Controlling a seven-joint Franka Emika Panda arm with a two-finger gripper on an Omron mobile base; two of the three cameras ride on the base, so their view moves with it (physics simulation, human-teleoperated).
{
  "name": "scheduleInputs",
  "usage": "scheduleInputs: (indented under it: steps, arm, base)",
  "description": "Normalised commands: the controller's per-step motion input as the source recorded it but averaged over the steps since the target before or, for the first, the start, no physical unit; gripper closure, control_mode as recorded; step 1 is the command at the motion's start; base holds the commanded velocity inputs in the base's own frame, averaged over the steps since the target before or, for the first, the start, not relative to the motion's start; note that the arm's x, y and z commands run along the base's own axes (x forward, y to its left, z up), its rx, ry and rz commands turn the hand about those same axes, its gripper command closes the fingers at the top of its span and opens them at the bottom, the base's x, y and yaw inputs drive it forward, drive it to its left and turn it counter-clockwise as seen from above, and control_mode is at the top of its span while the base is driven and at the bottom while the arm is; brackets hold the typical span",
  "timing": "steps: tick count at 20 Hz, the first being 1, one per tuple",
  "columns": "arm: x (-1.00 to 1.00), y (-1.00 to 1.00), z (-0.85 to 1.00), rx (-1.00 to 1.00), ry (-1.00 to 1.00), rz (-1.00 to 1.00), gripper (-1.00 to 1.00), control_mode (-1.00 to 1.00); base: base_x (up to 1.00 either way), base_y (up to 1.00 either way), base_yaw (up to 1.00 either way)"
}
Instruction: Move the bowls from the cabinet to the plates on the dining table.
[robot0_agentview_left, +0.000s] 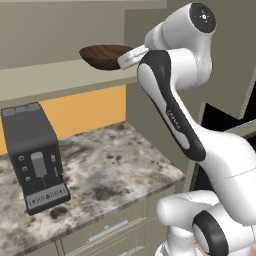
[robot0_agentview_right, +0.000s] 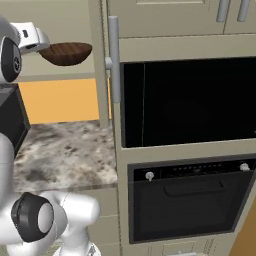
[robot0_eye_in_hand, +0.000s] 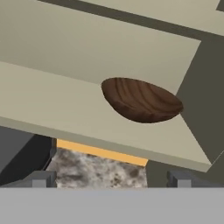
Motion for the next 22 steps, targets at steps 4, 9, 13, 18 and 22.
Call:
scheduleInputs:
  steps: [4, 9, 13, 18, 22]
  arm:
    - [0.35, 0.17, -0.06, -0.02, 0.00, 0.00, -1.00, -1.00]
    - [0.40, 0.08, 0.00, -0.01, 0.00, 0.00, -1.00, -1.00]
    - [0.44, 0.01, 0.00, 0.00, 0.00, 0.00, -1.00, -1.00]
    - [0.39, 0.00, -0.04, -0.01, 0.00, 0.00, -1.00, -1.00]
    - [0.28, 0.14, -0.03, 0.00, 0.00, 0.00, -1.00, -1.00]
  base:
    - [0.00, 0.00, 0.00]
    - [0.00, 0.00, 0.00]
    - [0.00, 0.00, 0.00]
    - [0.00, 0.00, 0.00]
    - [0.00, 0.00, 0.00]
